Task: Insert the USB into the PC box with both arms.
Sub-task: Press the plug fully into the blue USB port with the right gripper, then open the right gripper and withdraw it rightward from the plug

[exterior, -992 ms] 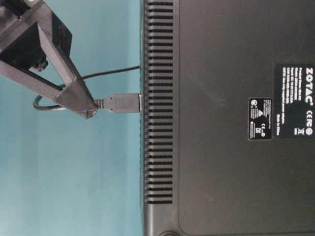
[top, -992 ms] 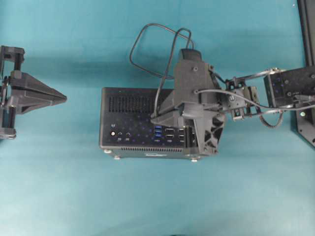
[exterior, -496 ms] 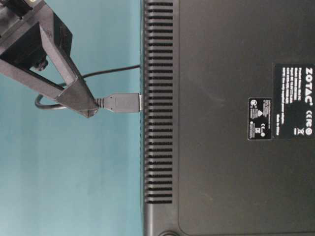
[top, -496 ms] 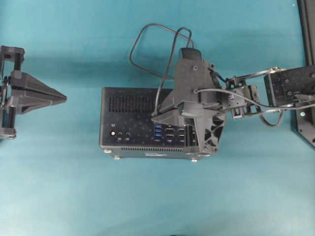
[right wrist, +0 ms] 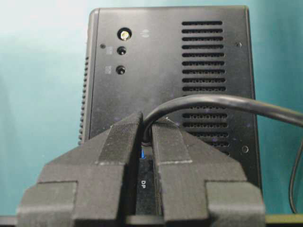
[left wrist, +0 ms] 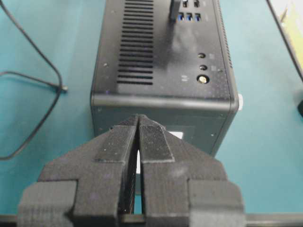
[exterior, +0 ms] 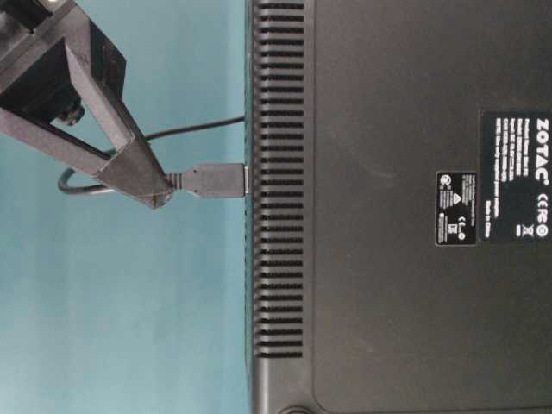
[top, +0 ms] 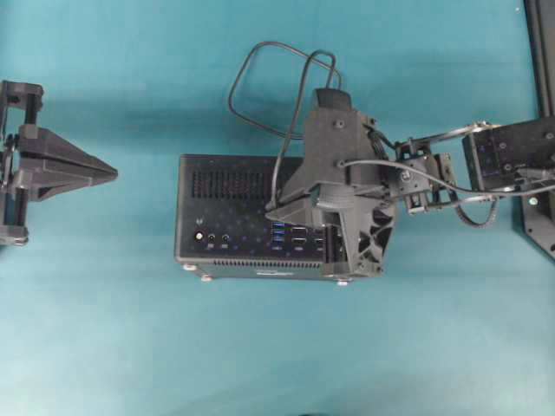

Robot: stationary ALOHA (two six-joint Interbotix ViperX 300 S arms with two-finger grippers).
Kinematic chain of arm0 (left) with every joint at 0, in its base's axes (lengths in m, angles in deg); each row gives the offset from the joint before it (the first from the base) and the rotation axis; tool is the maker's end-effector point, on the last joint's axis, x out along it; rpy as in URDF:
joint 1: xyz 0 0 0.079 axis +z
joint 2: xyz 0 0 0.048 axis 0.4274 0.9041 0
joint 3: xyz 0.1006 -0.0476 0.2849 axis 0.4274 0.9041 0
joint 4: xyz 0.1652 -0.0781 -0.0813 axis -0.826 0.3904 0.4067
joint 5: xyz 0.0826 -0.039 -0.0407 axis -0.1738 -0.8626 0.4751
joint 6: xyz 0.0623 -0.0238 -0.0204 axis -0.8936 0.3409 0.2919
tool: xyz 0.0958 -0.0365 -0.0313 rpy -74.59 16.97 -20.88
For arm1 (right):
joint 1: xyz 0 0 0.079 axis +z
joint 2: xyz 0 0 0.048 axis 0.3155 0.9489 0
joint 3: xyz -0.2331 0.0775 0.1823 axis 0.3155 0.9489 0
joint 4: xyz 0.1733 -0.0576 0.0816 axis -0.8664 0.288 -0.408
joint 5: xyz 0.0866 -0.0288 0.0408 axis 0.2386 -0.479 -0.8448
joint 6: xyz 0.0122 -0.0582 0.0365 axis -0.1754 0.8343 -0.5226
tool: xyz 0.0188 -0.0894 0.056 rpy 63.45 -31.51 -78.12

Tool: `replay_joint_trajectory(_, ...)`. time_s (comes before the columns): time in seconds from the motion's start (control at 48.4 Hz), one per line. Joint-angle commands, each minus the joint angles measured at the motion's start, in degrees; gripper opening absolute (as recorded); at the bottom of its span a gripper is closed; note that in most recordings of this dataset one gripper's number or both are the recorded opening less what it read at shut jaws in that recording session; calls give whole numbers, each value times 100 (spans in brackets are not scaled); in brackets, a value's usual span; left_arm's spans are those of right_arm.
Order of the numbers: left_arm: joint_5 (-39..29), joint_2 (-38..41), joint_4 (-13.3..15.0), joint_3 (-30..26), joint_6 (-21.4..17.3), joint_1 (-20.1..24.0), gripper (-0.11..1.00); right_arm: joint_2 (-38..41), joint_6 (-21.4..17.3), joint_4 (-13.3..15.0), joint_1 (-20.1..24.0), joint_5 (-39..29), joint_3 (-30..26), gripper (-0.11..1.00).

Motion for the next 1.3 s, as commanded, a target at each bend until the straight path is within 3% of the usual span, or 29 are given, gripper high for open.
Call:
replay_joint_trajectory(0.0, 62, 18, -9, -132, 0, -9, 0, -9, -26, -62, 105, -70, -26, 8)
replay_joint_trajectory(0.413, 53, 18, -9, -141, -18, -9, 0, -18, -26, -35, 88, -413, -246, 17)
replay_joint_trajectory(0.868, 35, 9, -9, -272, -44, -229, 0, -79, -26, 0, 88, -510, -387, 50)
replay_joint_trajectory(1.282, 62, -18, -9, -334, -53, -220, 0, -519, -26, 35, 88, -1020, -264, 50)
